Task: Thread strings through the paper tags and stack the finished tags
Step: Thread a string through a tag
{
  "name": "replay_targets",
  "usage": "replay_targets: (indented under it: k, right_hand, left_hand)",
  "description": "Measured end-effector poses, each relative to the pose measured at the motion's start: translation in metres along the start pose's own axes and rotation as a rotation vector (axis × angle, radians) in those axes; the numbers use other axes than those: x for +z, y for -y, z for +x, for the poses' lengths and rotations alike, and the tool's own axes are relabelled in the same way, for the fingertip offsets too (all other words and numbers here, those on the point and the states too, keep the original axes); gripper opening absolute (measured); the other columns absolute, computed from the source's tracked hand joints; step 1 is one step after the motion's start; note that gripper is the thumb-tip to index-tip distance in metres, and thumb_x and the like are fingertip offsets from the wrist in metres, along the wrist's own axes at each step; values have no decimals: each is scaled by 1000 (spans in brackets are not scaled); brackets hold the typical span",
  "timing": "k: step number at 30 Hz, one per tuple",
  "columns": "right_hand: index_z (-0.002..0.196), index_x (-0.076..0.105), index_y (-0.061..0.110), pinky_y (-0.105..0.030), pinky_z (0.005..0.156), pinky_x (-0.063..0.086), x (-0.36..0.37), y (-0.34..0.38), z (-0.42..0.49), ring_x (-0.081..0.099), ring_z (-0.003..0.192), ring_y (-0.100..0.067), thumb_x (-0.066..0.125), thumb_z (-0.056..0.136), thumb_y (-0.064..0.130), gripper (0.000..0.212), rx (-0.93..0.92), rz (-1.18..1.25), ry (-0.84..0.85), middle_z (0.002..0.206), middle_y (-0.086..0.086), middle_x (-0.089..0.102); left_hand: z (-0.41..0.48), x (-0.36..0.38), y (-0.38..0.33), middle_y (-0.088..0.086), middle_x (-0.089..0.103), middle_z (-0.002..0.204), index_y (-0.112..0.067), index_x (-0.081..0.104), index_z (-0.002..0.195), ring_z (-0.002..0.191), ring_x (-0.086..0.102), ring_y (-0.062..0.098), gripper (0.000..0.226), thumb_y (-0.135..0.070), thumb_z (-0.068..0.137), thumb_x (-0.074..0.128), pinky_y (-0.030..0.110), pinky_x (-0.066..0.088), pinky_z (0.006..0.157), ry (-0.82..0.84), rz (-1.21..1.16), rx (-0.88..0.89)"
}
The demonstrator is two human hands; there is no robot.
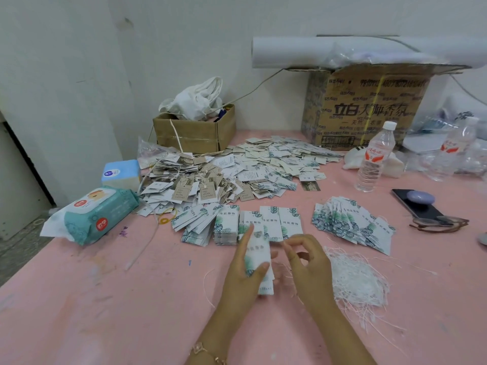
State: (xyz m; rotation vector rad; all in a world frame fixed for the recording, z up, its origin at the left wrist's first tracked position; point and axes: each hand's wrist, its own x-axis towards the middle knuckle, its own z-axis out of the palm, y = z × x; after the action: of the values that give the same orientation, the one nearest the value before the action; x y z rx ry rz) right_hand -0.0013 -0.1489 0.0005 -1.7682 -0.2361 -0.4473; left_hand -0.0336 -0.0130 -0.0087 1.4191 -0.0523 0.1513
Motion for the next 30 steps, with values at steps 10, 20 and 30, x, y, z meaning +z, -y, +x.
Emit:
replay_targets:
  k: [10,20,30]
  right_hand:
    - [86,55,32,-22,84,44,4,-1,-6,57,107,-2,58,94,11,23,-85,-73,152,110,23,65]
    - [93,58,31,-22,87,45,4,0,-7,59,105,-6,55,91,21,11,-158,-108,82,110,21,63]
    - [81,53,24,-11,51,33,2,6,-5,44,53,-3,54,96,15,18,-46,24,29,65,10,57]
  left_hand:
    - [1,-3,6,-10,66,123,-38,49,132,114,63,14,59,3,91,58,31,55,87,126,47,-74]
    - [1,1,4,-3,64,130,-49,46,135,99,68,20,52,-10,101,44,36,57,76,171,-238,-145]
    - [-2,3,5,-1,70,113,-46,51,125,93,69,26,43,-10,104,40,37,57,76,114,-49,-58]
